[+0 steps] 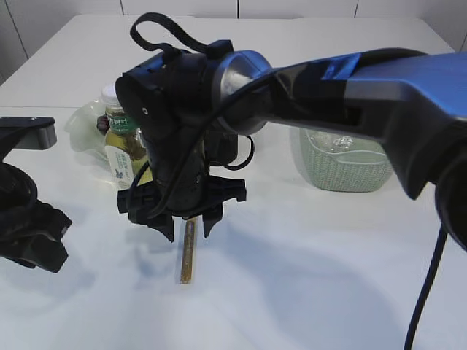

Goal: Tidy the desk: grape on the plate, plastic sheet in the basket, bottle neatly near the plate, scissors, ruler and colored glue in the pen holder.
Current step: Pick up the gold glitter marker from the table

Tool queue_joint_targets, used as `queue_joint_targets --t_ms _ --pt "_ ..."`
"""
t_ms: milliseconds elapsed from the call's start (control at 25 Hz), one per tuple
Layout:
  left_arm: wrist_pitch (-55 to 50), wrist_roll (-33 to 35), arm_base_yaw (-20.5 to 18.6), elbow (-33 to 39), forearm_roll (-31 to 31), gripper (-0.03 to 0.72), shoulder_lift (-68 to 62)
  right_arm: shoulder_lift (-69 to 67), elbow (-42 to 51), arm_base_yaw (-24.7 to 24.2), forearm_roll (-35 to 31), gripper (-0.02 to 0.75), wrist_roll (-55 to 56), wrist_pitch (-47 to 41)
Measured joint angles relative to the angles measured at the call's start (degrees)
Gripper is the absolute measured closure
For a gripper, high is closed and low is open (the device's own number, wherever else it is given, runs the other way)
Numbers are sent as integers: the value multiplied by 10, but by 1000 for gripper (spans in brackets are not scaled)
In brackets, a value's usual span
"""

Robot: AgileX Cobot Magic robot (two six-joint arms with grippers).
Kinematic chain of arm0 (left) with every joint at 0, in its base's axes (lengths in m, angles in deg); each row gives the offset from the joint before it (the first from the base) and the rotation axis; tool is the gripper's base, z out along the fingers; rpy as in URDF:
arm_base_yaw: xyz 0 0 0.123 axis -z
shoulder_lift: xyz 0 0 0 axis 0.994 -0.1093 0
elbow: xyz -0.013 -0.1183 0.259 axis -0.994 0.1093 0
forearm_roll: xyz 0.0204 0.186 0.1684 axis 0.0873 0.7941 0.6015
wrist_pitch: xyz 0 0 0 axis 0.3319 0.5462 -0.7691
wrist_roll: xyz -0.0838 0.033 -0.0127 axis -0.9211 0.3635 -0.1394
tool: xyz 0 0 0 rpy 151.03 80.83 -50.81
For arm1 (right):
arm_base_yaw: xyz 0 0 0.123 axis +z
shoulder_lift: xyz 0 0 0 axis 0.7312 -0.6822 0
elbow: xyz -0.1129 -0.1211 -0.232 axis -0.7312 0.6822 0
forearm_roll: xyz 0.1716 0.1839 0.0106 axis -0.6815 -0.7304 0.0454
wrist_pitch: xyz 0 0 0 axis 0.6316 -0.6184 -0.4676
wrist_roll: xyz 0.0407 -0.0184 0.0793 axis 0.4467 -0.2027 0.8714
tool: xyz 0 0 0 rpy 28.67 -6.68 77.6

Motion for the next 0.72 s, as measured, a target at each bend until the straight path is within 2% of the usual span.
queue_joint_targets --t_ms 360,720 --pt "0 0 5 0 14 449 0 -12 0 -36 -26 321 4 40" --pt "12 0 5 0 15 449 0 -37 -2 -37 -40 320 4 57"
